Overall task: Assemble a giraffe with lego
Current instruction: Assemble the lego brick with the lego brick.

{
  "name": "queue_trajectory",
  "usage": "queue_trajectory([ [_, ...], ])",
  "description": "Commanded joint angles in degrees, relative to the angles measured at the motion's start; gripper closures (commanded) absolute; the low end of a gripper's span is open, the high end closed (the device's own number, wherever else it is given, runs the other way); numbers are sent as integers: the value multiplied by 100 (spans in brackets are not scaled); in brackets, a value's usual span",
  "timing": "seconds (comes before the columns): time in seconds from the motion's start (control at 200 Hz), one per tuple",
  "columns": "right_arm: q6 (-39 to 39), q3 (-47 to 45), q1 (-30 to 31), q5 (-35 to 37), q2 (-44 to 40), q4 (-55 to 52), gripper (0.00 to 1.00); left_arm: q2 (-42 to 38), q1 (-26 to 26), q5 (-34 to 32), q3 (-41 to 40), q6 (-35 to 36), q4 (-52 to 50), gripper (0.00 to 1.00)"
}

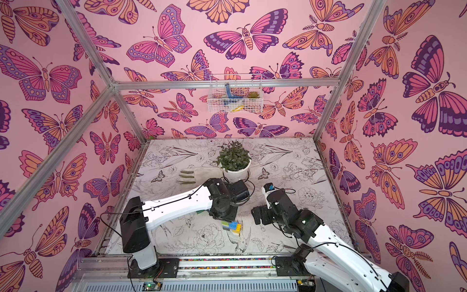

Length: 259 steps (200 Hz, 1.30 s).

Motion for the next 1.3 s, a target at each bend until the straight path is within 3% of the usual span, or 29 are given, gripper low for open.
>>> queue_trajectory([
  [0.0, 75, -22, -44, 61, 7, 59, 1, 56, 77, 140, -191, 176, 43, 65],
  [0.315, 58, -36, -43, 152, -175, 11, 1, 98, 138, 554, -775, 405, 457, 64],
  [0.651, 16, -18, -37, 118, -125, 43, 1, 39, 139, 540, -1186, 464, 669, 63],
  [0.826, 8, 16, -41, 155, -90, 60, 1, -122, 156, 488, -794, 441, 655, 46],
  [1.011, 1, 83, -37, 198, -80, 23, 1, -264, 173, 294, -332, 450, 547, 41],
  [1.152, -15, 108, -37, 239, -99, 10, 1, -520, 202, 158, -18, 446, 346, 20],
  [1.292, -95, 204, -37, 199, -13, 54, 1, -988, 335, -142, -147, 328, -58, 19],
])
